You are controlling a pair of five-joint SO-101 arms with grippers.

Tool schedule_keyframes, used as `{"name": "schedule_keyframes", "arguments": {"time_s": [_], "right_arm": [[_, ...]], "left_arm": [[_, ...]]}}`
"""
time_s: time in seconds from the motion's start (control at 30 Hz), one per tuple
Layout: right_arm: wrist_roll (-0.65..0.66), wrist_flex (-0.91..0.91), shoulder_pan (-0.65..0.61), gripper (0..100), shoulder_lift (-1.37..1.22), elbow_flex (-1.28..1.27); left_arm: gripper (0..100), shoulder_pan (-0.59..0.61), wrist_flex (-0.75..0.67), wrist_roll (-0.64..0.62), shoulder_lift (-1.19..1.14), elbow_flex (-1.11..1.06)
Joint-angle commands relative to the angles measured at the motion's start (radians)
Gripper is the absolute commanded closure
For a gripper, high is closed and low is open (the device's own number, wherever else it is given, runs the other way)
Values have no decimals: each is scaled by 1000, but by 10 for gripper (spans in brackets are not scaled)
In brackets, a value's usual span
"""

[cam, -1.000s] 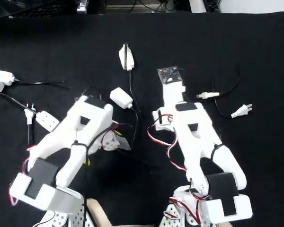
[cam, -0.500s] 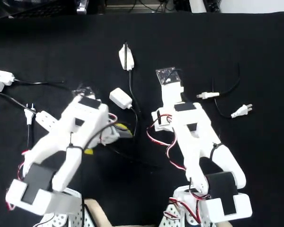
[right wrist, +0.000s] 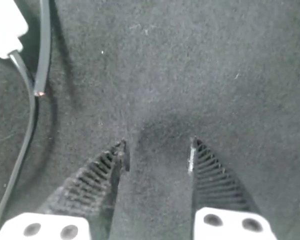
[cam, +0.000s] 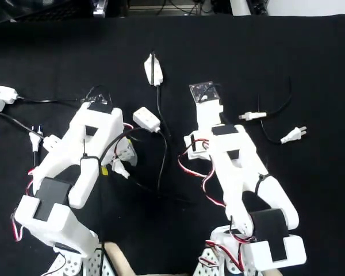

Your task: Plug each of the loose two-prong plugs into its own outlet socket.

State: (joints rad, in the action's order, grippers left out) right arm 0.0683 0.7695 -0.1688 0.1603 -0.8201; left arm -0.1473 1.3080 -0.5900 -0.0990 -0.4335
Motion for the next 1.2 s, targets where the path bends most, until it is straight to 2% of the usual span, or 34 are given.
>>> {"name": "schedule_keyframes", "arguments": {"time_s": [0.0,0.13,0.27,0.53,0.77,0.97,1.17], "right_arm": [[8,-11,-14,805,-2,41],[8,-11,-14,805,-2,41],[8,-11,-14,805,-1,41],[8,-9,-14,806,4,41],[8,-8,-14,806,4,41],[8,-9,-14,806,1,41],[8,-9,-12,806,2,41]], "left_arm": [[777,10,18,9,57,31],[776,10,14,9,66,2],[777,4,-64,3,66,-53],[777,-133,-98,0,77,-93],[777,-117,-98,0,77,-88],[777,-50,-106,6,77,-74],[777,-47,-101,8,78,-56]]}}
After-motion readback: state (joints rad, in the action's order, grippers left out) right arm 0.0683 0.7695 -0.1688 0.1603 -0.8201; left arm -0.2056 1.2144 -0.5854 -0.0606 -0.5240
